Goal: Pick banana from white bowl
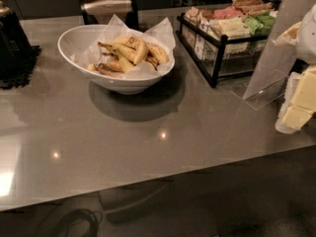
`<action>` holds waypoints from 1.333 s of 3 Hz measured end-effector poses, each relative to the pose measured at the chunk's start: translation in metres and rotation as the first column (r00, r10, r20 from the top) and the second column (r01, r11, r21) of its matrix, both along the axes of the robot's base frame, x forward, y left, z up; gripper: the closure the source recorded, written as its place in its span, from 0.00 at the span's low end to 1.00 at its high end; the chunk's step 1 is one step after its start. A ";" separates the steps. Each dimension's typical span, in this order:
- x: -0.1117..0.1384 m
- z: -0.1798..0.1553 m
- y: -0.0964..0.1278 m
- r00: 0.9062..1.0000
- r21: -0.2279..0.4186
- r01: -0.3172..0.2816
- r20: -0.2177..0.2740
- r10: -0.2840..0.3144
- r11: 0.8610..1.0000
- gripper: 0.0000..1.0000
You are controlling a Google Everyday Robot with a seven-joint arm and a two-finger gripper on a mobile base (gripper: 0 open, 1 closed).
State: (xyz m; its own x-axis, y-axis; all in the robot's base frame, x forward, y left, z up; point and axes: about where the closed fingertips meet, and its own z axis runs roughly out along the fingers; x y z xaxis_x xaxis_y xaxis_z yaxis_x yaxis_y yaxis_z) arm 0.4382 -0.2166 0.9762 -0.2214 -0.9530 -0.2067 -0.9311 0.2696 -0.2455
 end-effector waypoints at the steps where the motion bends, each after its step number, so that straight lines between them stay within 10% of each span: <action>1: 0.024 -0.002 0.031 0.999 0.035 -0.035 -0.005 0.035 0.999 0.00; 3: 0.044 0.007 0.048 0.998 0.119 -0.044 0.043 0.039 0.992 0.00; 4: 0.085 0.018 0.085 0.994 0.230 -0.106 0.048 0.097 0.967 0.00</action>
Offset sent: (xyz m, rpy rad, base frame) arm 0.0560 0.0747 -0.0091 0.0859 0.0403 0.0864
